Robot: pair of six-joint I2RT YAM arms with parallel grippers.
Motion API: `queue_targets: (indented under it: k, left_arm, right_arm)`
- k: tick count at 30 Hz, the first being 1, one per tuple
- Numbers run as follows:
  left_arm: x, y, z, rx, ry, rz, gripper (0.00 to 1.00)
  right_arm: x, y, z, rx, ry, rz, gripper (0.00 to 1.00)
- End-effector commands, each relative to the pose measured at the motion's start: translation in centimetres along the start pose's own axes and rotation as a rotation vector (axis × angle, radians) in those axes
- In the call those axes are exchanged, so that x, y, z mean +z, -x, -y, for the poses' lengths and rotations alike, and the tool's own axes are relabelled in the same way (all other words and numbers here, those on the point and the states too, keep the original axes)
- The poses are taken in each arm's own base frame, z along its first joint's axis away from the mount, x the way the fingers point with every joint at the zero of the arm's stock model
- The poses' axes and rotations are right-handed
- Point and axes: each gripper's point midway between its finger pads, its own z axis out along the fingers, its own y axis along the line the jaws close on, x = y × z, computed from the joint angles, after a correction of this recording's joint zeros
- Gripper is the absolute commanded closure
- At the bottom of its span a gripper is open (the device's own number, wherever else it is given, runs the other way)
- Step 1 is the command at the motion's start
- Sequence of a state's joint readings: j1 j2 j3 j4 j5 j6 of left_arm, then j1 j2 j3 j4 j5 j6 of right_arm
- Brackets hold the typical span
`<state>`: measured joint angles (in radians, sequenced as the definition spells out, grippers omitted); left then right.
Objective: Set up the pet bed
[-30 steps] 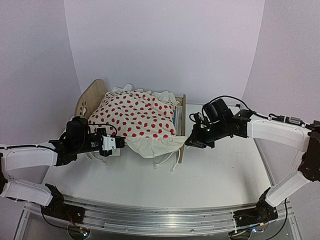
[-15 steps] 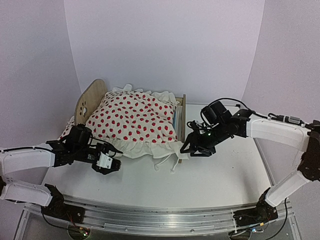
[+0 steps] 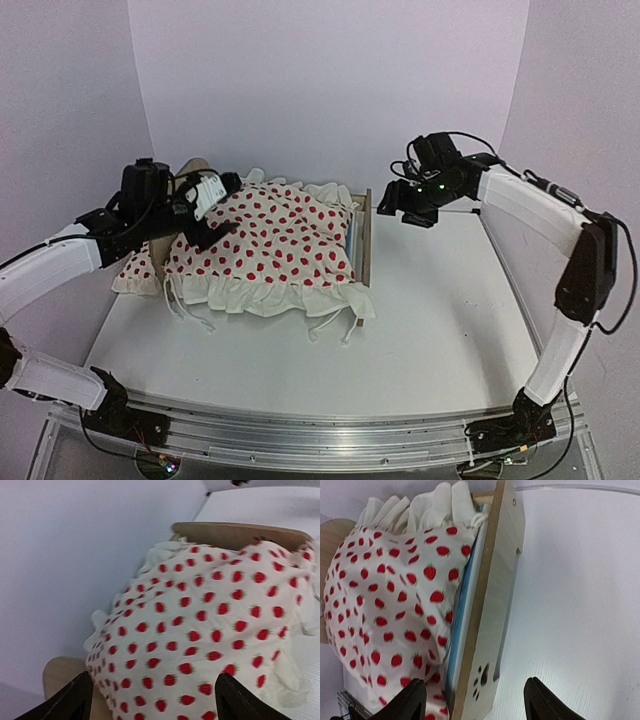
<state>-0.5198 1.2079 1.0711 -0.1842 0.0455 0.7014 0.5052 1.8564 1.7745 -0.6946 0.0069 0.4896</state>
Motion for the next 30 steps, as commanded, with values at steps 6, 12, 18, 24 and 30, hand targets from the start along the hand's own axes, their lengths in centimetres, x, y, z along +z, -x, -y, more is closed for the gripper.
queue_targets:
  k: [6, 12, 18, 24, 30]
  left_arm:
    - [-2.3, -7.9, -13.6, -0.322, 0.431, -0.319, 0.09]
    - [-1.6, -10.9, -14.3, -0.339, 0.418, -0.43, 0.08]
    - [-0.2, -10.2, -15.0, -0.325, 0.405, -0.389, 0.1]
    - [3.0, -8.4, -13.2, -0.38, 0.215, -0.346, 0.17]
    - [4.1, -7.3, -9.7, -0.374, 0.077, -0.323, 0.18]
  right_arm:
    - [10.1, 2.5, 0.0, -0.026, -0.077, 0.003, 0.48]
    - [11.3, -0.5, 2.0, -0.016, -0.128, -0.067, 0.71]
    - [6.1, -4.3, 6.0, -0.035, -0.281, -0.066, 0.9]
    - [1.3, -10.5, 4.8, -0.059, -0.315, -0.084, 0.8]
    - [-4.5, -17.0, 3.9, -0.079, -0.315, -0.196, 0.52]
